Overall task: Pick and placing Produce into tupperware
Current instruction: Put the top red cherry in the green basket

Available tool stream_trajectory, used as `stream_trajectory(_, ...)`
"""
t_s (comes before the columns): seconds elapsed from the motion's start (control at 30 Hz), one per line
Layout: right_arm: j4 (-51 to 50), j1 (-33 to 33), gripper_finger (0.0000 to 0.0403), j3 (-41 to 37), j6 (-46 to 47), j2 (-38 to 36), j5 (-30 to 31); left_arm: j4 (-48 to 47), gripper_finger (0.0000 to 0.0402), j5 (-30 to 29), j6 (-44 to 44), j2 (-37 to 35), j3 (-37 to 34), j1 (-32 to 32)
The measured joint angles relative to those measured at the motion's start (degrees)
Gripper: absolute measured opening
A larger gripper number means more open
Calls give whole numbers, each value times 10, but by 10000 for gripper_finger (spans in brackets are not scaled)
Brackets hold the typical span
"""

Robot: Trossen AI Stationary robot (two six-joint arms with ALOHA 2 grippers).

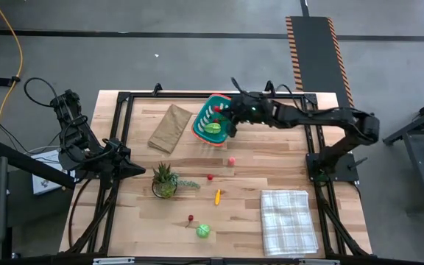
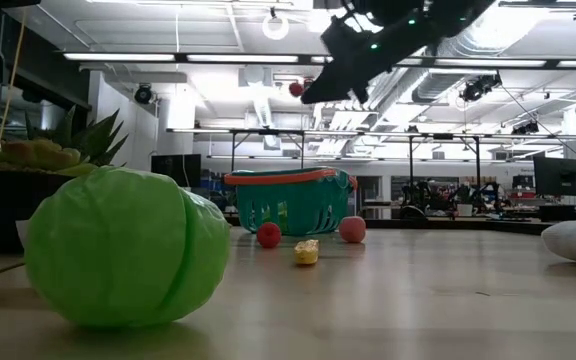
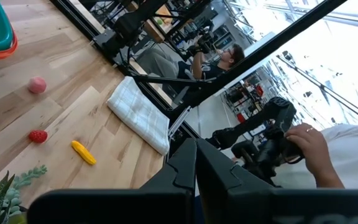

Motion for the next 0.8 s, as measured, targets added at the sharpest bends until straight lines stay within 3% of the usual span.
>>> stream_trajectory(0.43,-185,-47,0,199,0,147,-28,0,1,0,0,0,0,0)
stream_trajectory(0.8,-358,-67,0,328,-17,181,-28,0,1,0,0,0,0,0)
